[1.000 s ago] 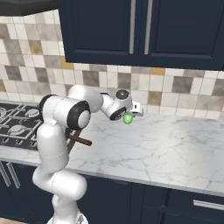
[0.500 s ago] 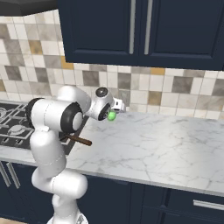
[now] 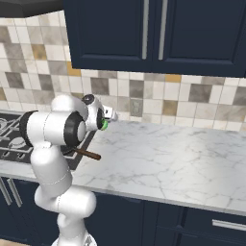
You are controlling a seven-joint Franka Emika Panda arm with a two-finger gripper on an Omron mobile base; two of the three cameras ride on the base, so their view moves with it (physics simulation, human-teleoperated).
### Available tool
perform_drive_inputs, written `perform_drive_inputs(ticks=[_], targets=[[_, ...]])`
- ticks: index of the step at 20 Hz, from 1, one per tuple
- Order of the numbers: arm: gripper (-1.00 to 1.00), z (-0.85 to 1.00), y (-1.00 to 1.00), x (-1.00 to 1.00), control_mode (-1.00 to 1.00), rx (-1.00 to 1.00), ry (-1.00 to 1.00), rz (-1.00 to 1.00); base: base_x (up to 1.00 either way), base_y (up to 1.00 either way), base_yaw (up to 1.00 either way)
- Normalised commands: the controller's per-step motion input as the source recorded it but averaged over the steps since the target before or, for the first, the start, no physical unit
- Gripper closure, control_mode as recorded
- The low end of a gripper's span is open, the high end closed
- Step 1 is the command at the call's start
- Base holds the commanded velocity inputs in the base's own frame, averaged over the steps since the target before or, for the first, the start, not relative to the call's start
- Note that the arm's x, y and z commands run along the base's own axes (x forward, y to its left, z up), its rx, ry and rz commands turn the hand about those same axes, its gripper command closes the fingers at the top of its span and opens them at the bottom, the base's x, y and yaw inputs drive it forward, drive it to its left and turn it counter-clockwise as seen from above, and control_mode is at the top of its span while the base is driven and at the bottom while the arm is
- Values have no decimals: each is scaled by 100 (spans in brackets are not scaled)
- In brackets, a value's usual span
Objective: Place both pans onto different burners. Then place the corn and the shrimp on different pans.
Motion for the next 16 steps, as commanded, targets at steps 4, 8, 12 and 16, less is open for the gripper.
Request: perform_drive_inputs(ticks=[4, 8, 12, 16], targets=[[100, 0, 92, 1, -100, 1, 0, 0, 0, 0, 0], [100, 0, 83, 8, -100, 2, 0, 0, 0, 0, 0], [100, 0, 71, 13, -100, 2, 0, 0, 0, 0, 0], [100, 2, 57, 23, -100, 0, 0, 0, 0, 0, 0]])
